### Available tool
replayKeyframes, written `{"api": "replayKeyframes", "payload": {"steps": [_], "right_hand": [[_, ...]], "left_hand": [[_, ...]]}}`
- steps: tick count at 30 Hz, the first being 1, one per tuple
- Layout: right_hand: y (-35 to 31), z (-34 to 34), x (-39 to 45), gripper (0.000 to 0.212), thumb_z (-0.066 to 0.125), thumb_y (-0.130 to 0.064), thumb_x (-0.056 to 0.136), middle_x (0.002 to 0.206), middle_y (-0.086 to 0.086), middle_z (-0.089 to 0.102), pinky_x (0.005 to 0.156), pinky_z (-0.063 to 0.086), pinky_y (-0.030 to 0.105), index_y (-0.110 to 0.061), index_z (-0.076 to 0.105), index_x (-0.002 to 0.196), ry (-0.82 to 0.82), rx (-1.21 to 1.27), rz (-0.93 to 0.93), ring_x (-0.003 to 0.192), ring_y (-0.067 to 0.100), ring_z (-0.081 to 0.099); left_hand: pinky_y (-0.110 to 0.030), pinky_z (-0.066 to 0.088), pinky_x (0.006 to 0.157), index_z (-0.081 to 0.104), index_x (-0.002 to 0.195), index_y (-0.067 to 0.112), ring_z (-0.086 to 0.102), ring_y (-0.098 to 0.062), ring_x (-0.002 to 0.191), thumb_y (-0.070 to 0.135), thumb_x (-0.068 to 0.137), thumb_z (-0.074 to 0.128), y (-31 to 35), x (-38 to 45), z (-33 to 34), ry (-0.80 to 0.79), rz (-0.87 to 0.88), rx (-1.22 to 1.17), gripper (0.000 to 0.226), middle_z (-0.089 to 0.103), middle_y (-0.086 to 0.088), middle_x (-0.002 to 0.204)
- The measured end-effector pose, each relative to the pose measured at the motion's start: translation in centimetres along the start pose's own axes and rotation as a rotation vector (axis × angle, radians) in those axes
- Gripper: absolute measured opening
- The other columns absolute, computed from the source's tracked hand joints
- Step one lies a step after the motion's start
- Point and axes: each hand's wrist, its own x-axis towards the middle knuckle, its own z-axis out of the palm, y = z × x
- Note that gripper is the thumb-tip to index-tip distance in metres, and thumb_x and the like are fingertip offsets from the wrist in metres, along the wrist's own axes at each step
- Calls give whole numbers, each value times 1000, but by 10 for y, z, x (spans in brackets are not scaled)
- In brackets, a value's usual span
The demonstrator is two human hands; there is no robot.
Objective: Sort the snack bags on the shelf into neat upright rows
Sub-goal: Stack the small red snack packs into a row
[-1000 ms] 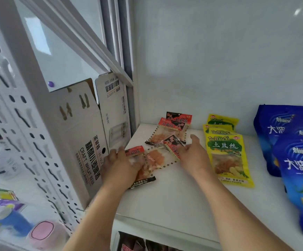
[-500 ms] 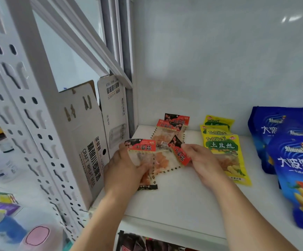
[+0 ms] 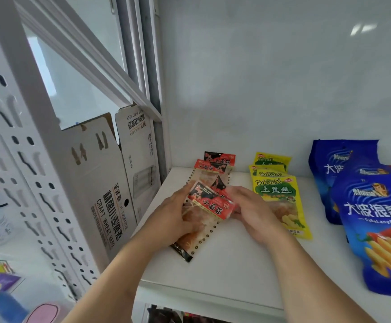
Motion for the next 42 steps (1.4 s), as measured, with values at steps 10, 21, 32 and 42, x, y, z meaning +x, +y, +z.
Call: {"api": "replayKeyframes", "payload": {"steps": [10, 21, 32, 42], "right_hand": [[0, 3, 7, 29, 75, 0, 80, 98, 7, 75, 81, 56, 35, -17, 73, 103, 30, -28, -72, 86, 21, 72], [-18, 20, 31, 19, 71, 2, 84, 92, 11, 74, 61, 56, 24, -9, 70, 99, 110, -57, -68, 71, 15, 71], [-18, 36, 58, 55, 38, -56, 100, 136, 1, 59, 102, 40, 33, -19, 49, 139, 200, -628, -170, 124, 20, 55], [-5, 30, 74, 97, 5, -81, 78, 149, 6, 48, 112, 34, 44, -25, 28, 154, 192, -792, -85, 136, 30, 45]], "left_hand": [[6, 38, 72, 32, 132, 50, 53, 13, 105, 31, 89, 75, -1, 8, -5, -48, 13, -240, 64, 45, 36, 118], [-42, 59, 89, 62, 120, 22, 72, -18, 93, 21, 89, 75, -4, 36, -8, 61, -247, -451, 34, 72, 3, 102], [-39, 55, 92, 49, 142, 20, 68, -22, 100, 15, 89, 73, -21, 72, -3, 182, -367, -482, 59, 67, -3, 116], [-44, 43, 108, 39, 151, 21, 44, -29, 134, 51, 70, 74, -15, 98, -8, 105, -432, -109, 93, 45, -8, 147]]}}
